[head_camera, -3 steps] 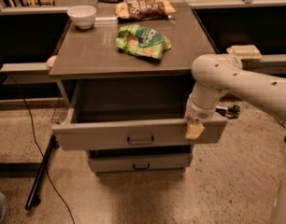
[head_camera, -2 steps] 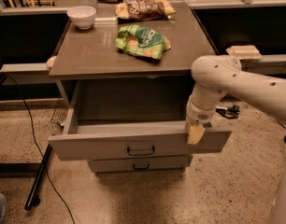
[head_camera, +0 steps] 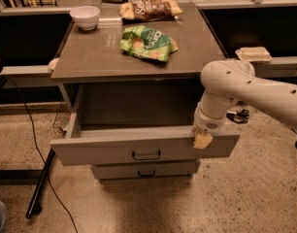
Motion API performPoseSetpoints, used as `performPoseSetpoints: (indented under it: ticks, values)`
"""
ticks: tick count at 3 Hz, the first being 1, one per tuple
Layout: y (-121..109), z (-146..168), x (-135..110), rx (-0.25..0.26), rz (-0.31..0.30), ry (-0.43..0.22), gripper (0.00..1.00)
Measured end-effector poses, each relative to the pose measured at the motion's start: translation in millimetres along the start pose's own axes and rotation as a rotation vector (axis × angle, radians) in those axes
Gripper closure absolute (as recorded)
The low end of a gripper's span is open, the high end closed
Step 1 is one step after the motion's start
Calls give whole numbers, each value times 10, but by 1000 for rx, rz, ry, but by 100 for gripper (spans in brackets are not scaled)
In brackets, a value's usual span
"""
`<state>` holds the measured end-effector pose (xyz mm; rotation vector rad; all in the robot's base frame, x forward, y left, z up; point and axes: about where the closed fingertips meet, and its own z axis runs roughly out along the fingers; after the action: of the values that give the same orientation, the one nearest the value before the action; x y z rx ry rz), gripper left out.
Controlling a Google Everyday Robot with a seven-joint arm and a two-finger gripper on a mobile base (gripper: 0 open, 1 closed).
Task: Open top drawer
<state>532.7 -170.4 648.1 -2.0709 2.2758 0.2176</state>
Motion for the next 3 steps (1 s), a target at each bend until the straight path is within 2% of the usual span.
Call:
performPoseSetpoints:
  ticks: [2,3]
  values:
    - [0,1,0,0,0,0,17]
    - [115,-43,28,-2,-21,2,0]
